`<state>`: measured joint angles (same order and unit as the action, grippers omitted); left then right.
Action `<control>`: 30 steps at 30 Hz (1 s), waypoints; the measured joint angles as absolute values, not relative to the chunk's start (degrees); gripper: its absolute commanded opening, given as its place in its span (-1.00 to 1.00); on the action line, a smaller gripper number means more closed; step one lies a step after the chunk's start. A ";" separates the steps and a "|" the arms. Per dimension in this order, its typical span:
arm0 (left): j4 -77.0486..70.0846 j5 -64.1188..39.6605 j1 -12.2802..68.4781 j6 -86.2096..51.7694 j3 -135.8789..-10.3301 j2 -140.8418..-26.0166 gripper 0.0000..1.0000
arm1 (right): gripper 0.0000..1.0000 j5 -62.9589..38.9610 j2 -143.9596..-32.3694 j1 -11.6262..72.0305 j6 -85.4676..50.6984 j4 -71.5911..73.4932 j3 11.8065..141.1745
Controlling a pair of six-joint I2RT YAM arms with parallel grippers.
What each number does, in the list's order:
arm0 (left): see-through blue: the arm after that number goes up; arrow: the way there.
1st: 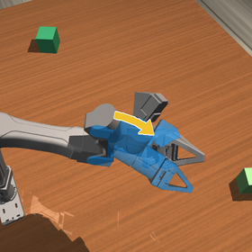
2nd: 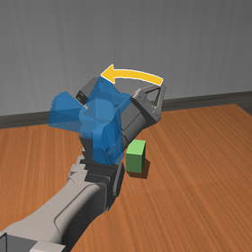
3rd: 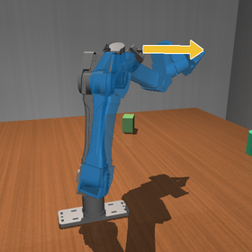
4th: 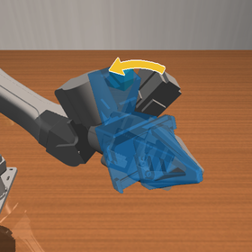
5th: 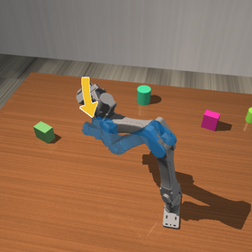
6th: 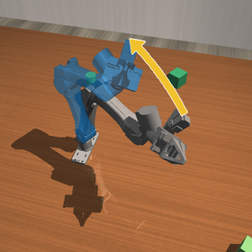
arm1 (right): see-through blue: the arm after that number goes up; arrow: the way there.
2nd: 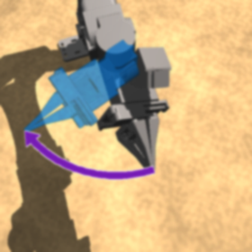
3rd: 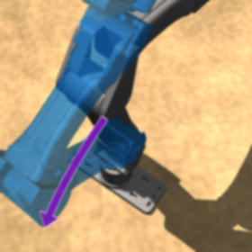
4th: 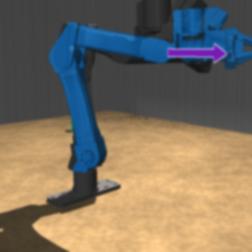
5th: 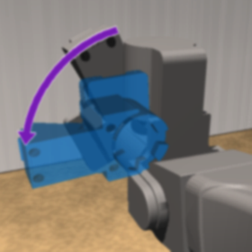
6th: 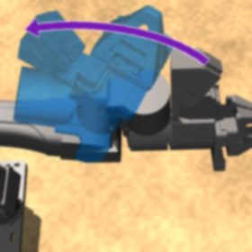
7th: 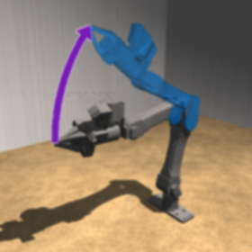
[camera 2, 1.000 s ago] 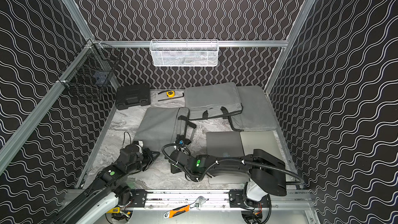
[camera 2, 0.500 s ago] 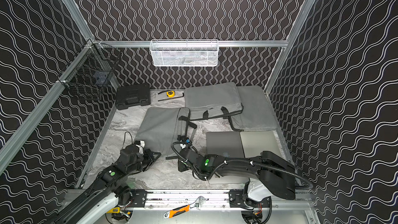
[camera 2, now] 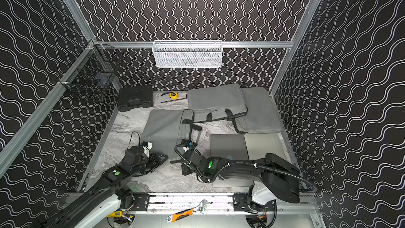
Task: Open the zippered laptop bag and take out the laptop
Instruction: Unzip the zipper on the zippered laptop bag.
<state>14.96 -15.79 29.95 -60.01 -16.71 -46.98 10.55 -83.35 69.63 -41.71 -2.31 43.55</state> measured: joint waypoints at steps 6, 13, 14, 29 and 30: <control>14.72 -22.41 30.02 -52.97 -19.57 -51.35 0.18 | -1.00 11.92 -81.76 69.23 -39.79 -3.42 43.51; 16.23 -28.38 30.76 -42.85 -27.57 -50.09 0.19 | -1.00 11.49 -80.84 68.79 -36.58 -4.29 44.29; 16.73 -28.60 30.83 -41.17 -28.71 -49.19 0.19 | -1.00 11.46 -80.75 68.55 -36.42 -4.45 44.29; 21.45 -21.43 37.32 -25.91 -33.63 -45.65 0.27 | -1.00 11.07 -77.69 67.70 -33.87 -5.91 43.09; 20.67 -20.08 38.70 -24.99 -33.63 -46.09 0.27 | -1.00 11.07 -77.32 67.70 -33.78 -6.09 43.05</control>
